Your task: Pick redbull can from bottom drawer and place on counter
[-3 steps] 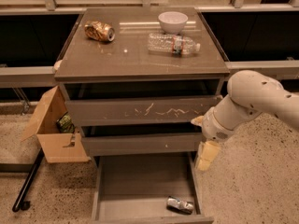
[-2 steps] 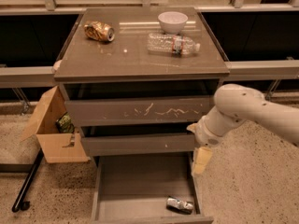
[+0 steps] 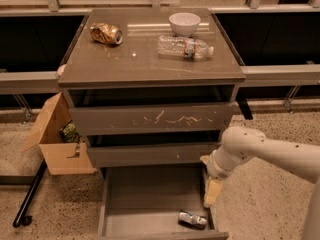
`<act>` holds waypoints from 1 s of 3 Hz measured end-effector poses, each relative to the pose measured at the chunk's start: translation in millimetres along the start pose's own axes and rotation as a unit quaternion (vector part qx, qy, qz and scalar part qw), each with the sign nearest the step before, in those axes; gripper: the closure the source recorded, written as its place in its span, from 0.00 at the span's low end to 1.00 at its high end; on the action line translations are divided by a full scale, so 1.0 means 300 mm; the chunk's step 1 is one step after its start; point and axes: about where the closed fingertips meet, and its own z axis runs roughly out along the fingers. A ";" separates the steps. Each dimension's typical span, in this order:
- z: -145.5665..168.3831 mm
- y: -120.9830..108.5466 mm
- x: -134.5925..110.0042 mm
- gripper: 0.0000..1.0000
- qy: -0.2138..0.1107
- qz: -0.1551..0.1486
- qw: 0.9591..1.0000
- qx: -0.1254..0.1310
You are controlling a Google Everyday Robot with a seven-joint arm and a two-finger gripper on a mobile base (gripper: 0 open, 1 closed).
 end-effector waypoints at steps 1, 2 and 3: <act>0.177 -0.004 0.077 0.00 -0.016 0.008 1.000 0.002; 0.334 -0.004 0.112 0.00 -0.039 0.016 0.999 -0.014; 0.492 -0.001 0.129 0.00 -0.067 0.031 0.996 -0.039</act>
Offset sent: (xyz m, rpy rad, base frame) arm -0.0006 0.0060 -0.1636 0.1403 0.0622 -0.0363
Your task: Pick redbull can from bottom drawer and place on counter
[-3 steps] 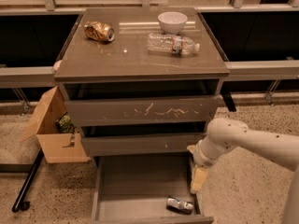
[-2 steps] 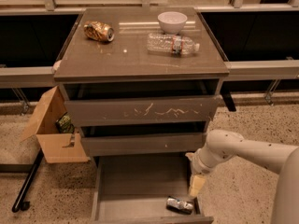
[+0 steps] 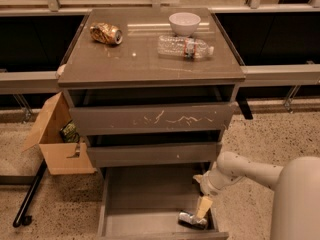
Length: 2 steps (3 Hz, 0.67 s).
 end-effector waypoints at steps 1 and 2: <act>0.000 0.000 0.000 0.00 0.000 0.000 1.000 0.000; 0.097 -0.027 0.028 0.00 0.007 -0.008 1.000 -0.002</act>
Offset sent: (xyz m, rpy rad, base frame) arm 0.0199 0.0142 -0.0995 -0.0438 -0.0160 0.0536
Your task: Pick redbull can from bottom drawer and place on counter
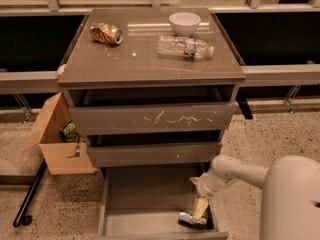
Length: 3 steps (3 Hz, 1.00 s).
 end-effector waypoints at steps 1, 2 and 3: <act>0.177 -0.043 0.050 0.00 0.022 -0.020 1.000 0.005; 0.270 -0.059 0.089 0.00 0.032 -0.031 0.999 0.012; 0.365 -0.093 0.146 0.00 0.029 -0.041 0.999 0.011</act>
Offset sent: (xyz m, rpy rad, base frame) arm 0.0142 0.0100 -0.1187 -0.0910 -0.0745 0.0698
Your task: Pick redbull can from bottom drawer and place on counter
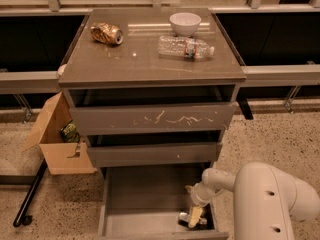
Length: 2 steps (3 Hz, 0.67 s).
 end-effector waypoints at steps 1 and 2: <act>0.023 -0.046 0.042 0.00 -0.005 0.002 1.000 0.008; 0.071 -0.063 0.078 0.00 0.000 0.002 1.000 0.011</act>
Offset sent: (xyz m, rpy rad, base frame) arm 0.0253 -0.0216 -0.0473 -0.0166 -0.0349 -0.0153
